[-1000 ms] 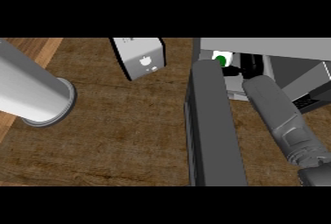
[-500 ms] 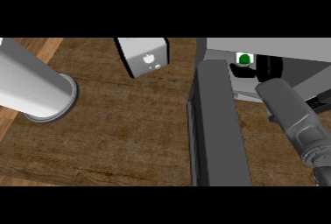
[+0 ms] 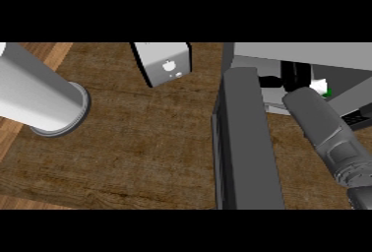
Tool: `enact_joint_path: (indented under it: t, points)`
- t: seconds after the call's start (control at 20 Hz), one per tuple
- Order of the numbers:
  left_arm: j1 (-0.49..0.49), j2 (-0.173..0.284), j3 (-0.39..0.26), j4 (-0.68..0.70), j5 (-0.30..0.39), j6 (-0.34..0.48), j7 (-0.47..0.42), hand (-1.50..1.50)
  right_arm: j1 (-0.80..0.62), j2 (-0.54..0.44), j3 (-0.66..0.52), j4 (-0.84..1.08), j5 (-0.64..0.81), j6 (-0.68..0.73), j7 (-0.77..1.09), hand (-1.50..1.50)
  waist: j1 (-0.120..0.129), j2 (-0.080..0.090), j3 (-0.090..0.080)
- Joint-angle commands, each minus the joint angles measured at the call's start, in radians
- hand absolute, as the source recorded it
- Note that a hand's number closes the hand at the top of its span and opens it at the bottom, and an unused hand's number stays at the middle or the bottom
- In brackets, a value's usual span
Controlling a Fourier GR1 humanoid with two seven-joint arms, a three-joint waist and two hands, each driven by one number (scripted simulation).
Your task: Pick up the milk, place it into the microwave and close the microwave
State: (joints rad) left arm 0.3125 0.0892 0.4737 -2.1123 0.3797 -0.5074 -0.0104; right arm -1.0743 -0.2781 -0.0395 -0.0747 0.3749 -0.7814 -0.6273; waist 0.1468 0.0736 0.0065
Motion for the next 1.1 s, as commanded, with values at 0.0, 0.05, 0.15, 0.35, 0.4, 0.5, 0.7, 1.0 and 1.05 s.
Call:
enact_joint_path:
  t: [0.0, 0.05, 0.15, 0.35, 0.4, 0.5, 0.7, 1.0, 1.05]
  points:
    - [-0.023, 0.017, -0.025, 0.013, -0.027, -0.013, 0.011, -1.5, -0.02, 0.019, -0.002, -0.006, -0.002, 0.057, -0.028, -1.5, -0.001, 0.001, 0.001]
    - [0.018, 0.01, -0.026, 0.019, -0.005, -0.048, -0.003, -1.5, -0.002, 0.011, -0.019, -0.023, -0.02, 0.09, -0.066, -1.5, 0.002, -0.008, 0.001]
    - [-0.015, 0.008, -0.044, 0.018, -0.027, -0.04, -0.006, -1.5, -0.029, 0.013, -0.017, -0.012, -0.017, 0.128, -0.054, -1.5, -0.003, -0.006, 0.0]
    - [-0.026, -0.001, -0.091, 0.027, -0.017, -0.061, 0.006, -1.5, -0.012, 0.023, -0.064, -0.026, -0.068, 0.228, -0.103, -1.5, -0.02, -0.01, 0.001]
    - [-0.024, 0.014, -0.076, 0.045, -0.029, -0.078, -0.014, -1.5, -0.006, 0.026, -0.079, -0.035, -0.084, 0.244, -0.123, -1.5, -0.022, -0.012, 0.0]
    - [-0.052, 0.007, -0.117, 0.056, -0.042, -0.083, -0.004, -1.5, -0.028, 0.074, -0.088, -0.025, -0.095, 0.282, -0.104, -1.5, -0.036, -0.017, -0.001]
    - [-0.044, 0.002, -0.145, 0.026, -0.041, -0.1, 0.003, -1.5, 0.009, 0.04, -0.148, -0.042, -0.155, 0.389, -0.177, -1.5, -0.045, -0.024, 0.0]
    - [-0.018, -0.034, -0.194, 0.015, -0.07, -0.114, -0.005, -1.5, 0.06, 0.044, -0.209, -0.033, -0.223, 0.565, -0.22, -1.5, -0.074, -0.045, -0.003]
    - [-0.064, -0.041, -0.224, 0.039, -0.096, -0.088, 0.026, -1.5, 0.091, 0.063, -0.206, -0.034, -0.219, 0.567, -0.264, -1.5, -0.081, -0.039, -0.002]
